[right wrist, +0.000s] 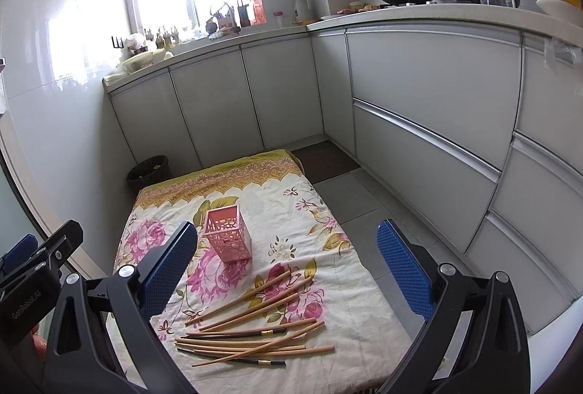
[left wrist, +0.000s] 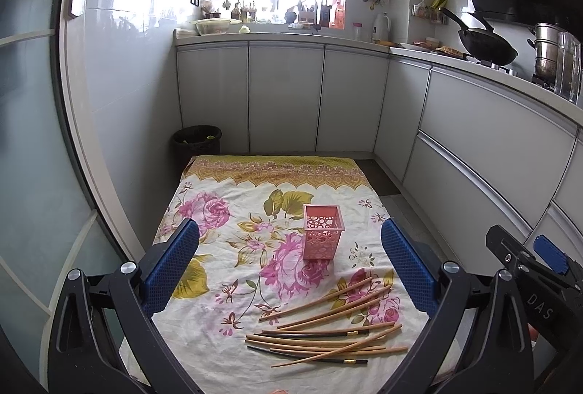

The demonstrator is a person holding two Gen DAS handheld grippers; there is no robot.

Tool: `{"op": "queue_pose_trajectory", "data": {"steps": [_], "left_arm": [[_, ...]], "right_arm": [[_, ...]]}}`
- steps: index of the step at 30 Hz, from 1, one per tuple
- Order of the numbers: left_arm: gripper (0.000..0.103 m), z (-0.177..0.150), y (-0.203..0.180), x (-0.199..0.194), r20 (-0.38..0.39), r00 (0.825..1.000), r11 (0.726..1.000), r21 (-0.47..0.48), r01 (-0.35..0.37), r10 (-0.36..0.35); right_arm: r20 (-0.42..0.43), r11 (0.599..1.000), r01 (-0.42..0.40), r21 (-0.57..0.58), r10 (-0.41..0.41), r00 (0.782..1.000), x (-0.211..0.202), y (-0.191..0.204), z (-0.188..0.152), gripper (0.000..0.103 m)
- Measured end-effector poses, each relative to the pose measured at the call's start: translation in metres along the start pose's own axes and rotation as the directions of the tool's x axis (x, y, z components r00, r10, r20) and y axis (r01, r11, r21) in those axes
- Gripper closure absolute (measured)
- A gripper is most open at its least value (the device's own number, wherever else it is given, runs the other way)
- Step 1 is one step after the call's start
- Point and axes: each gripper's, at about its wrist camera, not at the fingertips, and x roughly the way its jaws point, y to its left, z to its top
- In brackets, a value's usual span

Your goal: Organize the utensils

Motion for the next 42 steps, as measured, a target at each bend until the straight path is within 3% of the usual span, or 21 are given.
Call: {"op": "queue_pose_trajectory", "data": {"steps": [2,4,6,7,9,12,15,18,21,25,27,29,31,36,38,42], "left_arm": [[0.007,-0.004,-0.004,0.017,-0.069,0.997,0.999,0.039,0.032,-0.029],[0.007,-0.015,-0.014,0.049,-0.211,0.974,0.987,0.113,0.112,-0.086],[0.007,-0.034,-0.029,0.086,-0.374,0.919,0.962,0.180,0.204,-0.125],[0.007,-0.045,-0.035,0.102,-0.434,0.895,0.953,0.214,0.215,-0.104],[0.007,-0.065,-0.046,0.127,-0.507,0.859,0.936,0.269,0.229,-0.065],[0.007,-0.088,-0.056,0.161,-0.619,0.783,0.918,0.271,0.290,-0.064],[0.007,-0.097,-0.065,0.191,-0.675,0.737,0.904,0.287,0.315,-0.043],[0.007,-0.105,-0.080,0.223,-0.769,0.633,0.876,0.244,0.416,-0.086],[0.007,-0.109,-0.106,0.249,-0.787,0.615,0.821,0.320,0.473,-0.047],[0.007,-0.125,-0.134,0.289,-0.850,0.527,0.757,0.360,0.545,0.025],[0.007,-0.132,-0.140,0.306,-0.875,0.482,0.752,0.350,0.559,0.049],[0.007,-0.130,-0.141,0.321,-0.894,0.448,0.774,0.285,0.565,0.002],[0.011,-0.127,-0.140,0.331,-0.899,0.434,0.785,0.236,0.573,-0.046],[0.033,-0.125,-0.136,0.348,-0.908,0.409,0.808,0.171,0.564,-0.093],[0.037,-0.123,-0.134,0.351,-0.903,0.418,0.811,0.165,0.561,-0.105],[0.058,-0.126,-0.137,0.361,-0.894,0.442,0.808,0.205,0.552,-0.076]], "right_arm": [[-0.007,1.000,0.008,0.021,-0.008,1.000,0.003,-0.008,-0.002,0.007],[-0.036,0.997,0.010,0.072,-0.007,0.999,0.011,-0.021,-0.005,0.007],[-0.102,0.990,0.004,0.139,0.010,0.995,0.025,-0.043,-0.011,0.007],[-0.137,0.984,-0.003,0.178,0.028,0.990,0.034,-0.054,-0.015,0.007],[-0.203,0.968,-0.011,0.252,0.064,0.977,0.052,-0.074,-0.025,0.007],[-0.279,0.937,-0.022,0.348,0.126,0.952,0.076,-0.101,-0.043,0.007],[-0.328,0.906,-0.040,0.422,0.193,0.925,0.099,-0.120,-0.060,0.007],[-0.363,0.873,-0.048,0.486,0.251,0.897,0.121,-0.132,-0.075,0.007],[-0.399,0.858,-0.044,0.512,0.283,0.872,0.142,-0.138,-0.086,0.007],[-0.419,0.845,-0.031,0.533,0.296,0.858,0.162,-0.147,-0.093,0.007],[-0.426,0.838,-0.020,0.545,0.297,0.855,0.172,-0.153,-0.094,0.007],[-0.434,0.828,-0.013,0.561,0.307,0.847,0.180,-0.160,-0.096,0.007],[-0.444,0.811,-0.008,0.585,0.329,0.834,0.187,-0.166,-0.099,0.007],[-0.470,0.792,-0.001,0.611,0.364,0.804,0.202,-0.166,-0.106,0.007],[-0.475,0.796,-0.005,0.605,0.366,0.800,0.204,-0.162,-0.107,0.007],[-0.491,0.809,-0.003,0.587,0.359,0.794,0.207,-0.156,-0.108,0.007]]}}
